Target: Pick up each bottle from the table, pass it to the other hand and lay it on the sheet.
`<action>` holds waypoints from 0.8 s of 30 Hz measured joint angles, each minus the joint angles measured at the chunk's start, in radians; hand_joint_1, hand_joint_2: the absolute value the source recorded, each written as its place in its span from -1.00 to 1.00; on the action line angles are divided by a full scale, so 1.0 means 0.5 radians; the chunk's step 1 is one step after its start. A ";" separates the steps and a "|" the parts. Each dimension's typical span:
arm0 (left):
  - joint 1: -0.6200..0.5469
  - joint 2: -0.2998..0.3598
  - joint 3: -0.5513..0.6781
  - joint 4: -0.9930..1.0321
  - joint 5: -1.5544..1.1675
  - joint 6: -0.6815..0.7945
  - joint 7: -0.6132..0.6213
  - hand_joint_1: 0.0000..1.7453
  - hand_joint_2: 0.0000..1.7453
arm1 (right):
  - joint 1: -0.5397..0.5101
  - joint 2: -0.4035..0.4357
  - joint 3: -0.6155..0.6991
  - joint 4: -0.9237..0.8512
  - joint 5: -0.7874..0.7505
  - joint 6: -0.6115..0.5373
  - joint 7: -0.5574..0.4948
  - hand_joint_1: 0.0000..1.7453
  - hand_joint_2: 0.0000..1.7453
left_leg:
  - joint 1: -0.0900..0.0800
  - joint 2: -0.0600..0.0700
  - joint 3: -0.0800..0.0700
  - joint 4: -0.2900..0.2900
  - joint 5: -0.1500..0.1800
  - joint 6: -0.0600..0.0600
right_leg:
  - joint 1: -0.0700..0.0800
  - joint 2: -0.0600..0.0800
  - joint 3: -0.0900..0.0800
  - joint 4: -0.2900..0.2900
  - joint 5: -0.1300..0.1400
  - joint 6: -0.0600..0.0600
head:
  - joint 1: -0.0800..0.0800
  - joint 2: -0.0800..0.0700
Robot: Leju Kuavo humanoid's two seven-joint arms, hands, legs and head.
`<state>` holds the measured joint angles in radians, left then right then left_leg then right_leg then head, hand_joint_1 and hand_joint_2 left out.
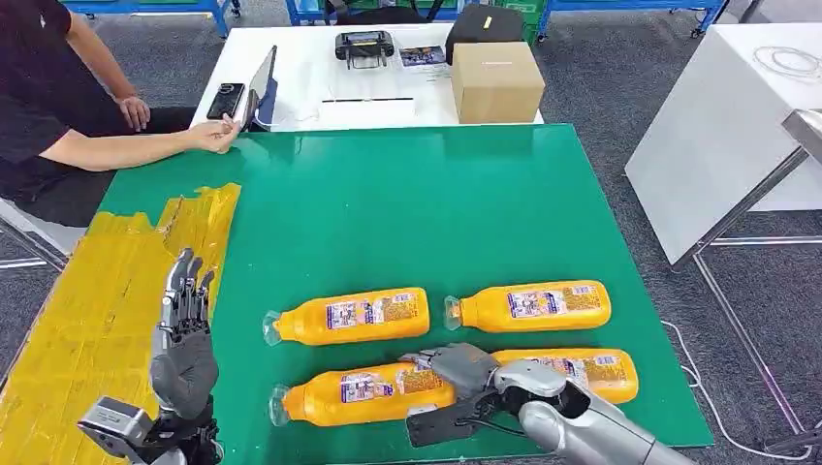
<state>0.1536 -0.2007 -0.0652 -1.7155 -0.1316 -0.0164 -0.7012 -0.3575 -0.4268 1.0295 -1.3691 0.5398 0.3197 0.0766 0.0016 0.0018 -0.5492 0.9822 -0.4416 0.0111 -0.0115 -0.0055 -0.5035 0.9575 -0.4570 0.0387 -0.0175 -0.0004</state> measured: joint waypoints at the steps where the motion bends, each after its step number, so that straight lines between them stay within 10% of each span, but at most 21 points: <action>1: -0.010 0.000 0.000 0.005 0.022 0.017 0.000 -1.00 -1.00 | -0.007 -0.026 0.019 -0.009 -0.019 -0.003 0.012 1.00 1.00 | 0.000 0.000 0.000 0.000 0.000 0.000 | 0.000 0.000 0.000 0.000 0.000 0.000 | 0.000 0.000; 16: -0.024 -0.074 0.099 0.005 0.218 0.245 0.000 -1.00 -1.00 | 0.175 -0.017 0.014 -0.004 -0.040 -0.464 0.069 1.00 1.00 | 0.001 0.000 0.013 -0.001 -0.003 0.002 | 0.001 0.001 0.002 -0.004 -0.001 0.000 | 0.001 0.000; 17: -0.022 -0.094 0.131 0.001 0.262 0.293 0.000 -1.00 1.00 | 0.225 0.018 -0.022 0.001 -0.008 -0.547 0.063 1.00 1.00 | 0.001 0.000 0.012 -0.001 -0.002 0.002 | 0.002 0.002 0.016 -0.004 -0.001 0.000 | 0.001 0.000; 24: 0.044 -0.220 0.552 -0.186 0.592 0.428 -0.001 -1.00 1.00 | 0.494 0.407 -0.357 0.055 0.166 -0.929 -0.143 1.00 1.00 | 0.007 0.010 0.009 -0.001 -0.002 0.001 | 0.009 0.008 0.009 -0.003 0.000 -0.001 | 0.000 0.000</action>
<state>0.1754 -0.3105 0.2107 -1.8082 0.1644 0.1976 -0.7015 -0.1103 -0.2234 0.8510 -1.3416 0.6230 -0.1446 0.0049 0.0049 0.0067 -0.5448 0.9816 -0.4425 0.0115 -0.0071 -0.0017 -0.4989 0.9561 -0.4570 0.0385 -0.0175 -0.0004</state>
